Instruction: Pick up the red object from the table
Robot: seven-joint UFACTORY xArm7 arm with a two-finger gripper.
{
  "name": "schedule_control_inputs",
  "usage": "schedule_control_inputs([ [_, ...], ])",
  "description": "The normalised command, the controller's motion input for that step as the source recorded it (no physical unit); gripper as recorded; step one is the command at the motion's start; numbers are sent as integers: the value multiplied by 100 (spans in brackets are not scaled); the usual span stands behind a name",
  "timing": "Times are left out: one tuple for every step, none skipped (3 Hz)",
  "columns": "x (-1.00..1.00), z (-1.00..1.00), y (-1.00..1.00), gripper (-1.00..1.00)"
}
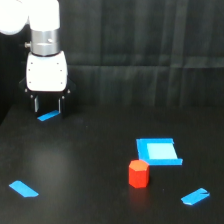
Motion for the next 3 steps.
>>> schedule_control_inputs([
  [10, -5, -6, 87],
  [69, -27, -41, 89],
  [83, -21, -52, 96],
])
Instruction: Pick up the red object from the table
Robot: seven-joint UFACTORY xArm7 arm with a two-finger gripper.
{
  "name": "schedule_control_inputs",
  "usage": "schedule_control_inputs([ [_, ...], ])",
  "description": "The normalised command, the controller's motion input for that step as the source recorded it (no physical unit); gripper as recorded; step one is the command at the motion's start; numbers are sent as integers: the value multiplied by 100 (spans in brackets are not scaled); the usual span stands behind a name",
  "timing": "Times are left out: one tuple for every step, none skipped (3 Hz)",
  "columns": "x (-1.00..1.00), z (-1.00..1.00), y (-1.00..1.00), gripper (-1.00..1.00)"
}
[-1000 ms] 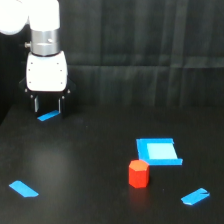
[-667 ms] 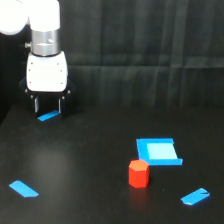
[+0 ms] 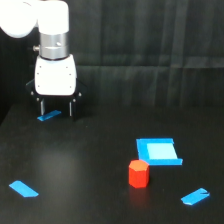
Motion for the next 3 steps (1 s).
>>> schedule_control_inputs([
  [94, -18, -80, 100],
  [100, -21, -74, 100],
  [93, -17, -67, 100],
])
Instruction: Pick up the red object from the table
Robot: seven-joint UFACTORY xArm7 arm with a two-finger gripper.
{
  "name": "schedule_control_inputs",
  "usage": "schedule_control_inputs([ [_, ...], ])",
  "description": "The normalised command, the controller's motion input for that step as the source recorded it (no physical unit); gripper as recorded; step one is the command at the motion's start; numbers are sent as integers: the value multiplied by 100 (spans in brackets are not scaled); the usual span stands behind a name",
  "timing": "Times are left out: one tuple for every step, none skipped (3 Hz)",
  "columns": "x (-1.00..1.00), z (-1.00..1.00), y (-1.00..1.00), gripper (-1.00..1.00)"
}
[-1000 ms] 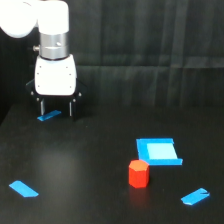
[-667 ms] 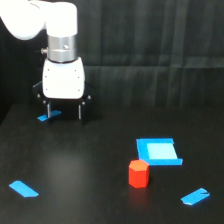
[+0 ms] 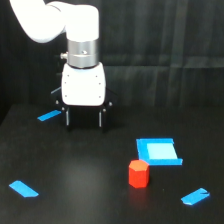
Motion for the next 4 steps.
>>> schedule_control_inputs([
  [98, -9, -76, 98],
  [87, -17, -71, 99],
  [79, -30, -70, 100],
  [71, -1, -74, 100],
])
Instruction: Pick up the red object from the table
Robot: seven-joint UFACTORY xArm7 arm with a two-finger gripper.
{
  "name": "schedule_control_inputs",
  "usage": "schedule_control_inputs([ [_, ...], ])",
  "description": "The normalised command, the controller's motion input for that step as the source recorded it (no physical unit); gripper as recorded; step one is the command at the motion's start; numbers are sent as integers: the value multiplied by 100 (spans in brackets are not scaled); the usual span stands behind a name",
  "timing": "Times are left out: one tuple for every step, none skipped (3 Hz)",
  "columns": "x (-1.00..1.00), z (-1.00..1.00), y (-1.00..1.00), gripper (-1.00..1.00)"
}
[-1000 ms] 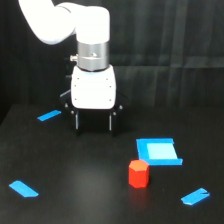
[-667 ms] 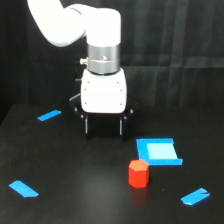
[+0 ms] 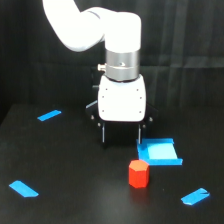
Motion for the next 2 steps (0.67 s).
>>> schedule_control_inputs([
  [66, 7, -79, 100],
  [52, 9, -74, 98],
])
